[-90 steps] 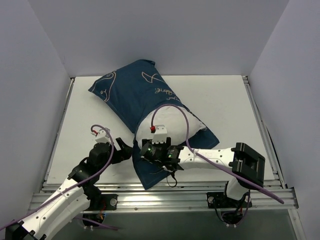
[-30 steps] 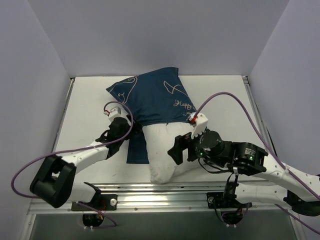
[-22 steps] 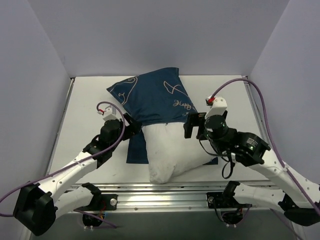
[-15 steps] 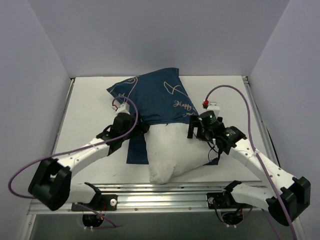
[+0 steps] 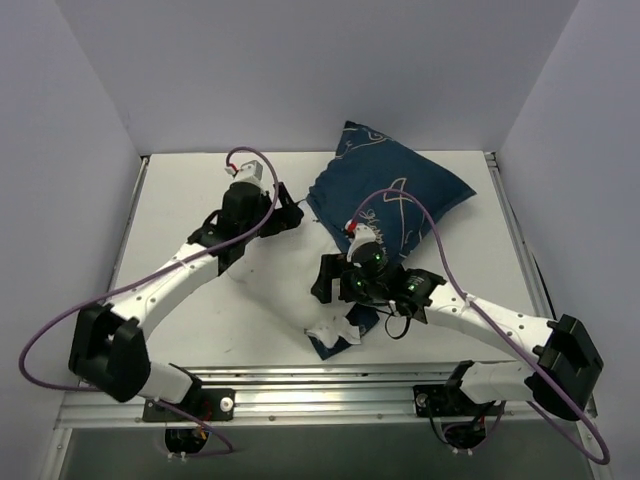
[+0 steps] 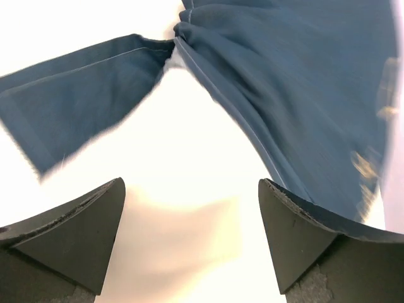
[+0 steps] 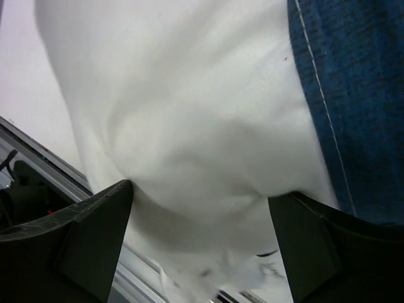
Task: Remove the pillowcase from the pillow
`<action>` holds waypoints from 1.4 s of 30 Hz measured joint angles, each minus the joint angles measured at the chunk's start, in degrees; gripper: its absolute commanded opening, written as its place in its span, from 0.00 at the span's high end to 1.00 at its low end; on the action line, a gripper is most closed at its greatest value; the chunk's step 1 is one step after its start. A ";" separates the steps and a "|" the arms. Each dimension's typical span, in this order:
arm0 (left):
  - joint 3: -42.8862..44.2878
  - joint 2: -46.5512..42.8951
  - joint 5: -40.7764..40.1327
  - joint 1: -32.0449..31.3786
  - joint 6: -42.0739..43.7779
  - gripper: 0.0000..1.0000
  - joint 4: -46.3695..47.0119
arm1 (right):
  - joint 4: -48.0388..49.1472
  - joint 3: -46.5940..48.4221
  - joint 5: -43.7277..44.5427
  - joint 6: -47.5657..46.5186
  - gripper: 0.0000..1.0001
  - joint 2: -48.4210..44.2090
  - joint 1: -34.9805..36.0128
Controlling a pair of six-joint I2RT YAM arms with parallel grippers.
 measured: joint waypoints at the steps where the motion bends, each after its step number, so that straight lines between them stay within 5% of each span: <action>1: 0.00 -2.51 -0.39 -0.52 1.07 0.06 -1.33 | -0.02 0.50 0.02 -0.02 0.17 -0.24 0.02; 7: -2.27 -18.67 -3.91 -6.23 9.57 0.06 -5.11 | -1.68 1.86 5.11 -0.44 0.16 -6.71 -1.70; 11: -5.73 -22.91 -7.89 -15.87 17.90 0.06 -5.31 | -3.04 1.51 7.52 0.26 0.15 -13.77 -6.71; 18: -7.96 -13.51 -17.99 -33.83 30.86 0.06 -5.81 | -5.62 -2.91 8.70 1.55 0.07 -20.22 -15.10; 28: -8.00 -2.73 -24.06 -35.91 31.65 0.00 -5.29 | 1.07 -15.74 0.68 4.66 0.08 -19.02 -19.50; 32: -7.98 1.55 -26.47 -35.82 29.94 0.24 -3.98 | 6.73 -19.06 -4.17 6.08 0.12 -15.30 -19.56; 39: -7.91 3.41 -28.11 -35.19 27.56 0.91 -1.99 | 15.58 -20.76 -8.15 6.34 0.17 -9.75 -19.61; 42: -7.87 3.41 -27.80 -34.71 26.80 0.98 -1.81 | 19.69 -21.42 -9.22 6.21 0.26 -6.27 -19.61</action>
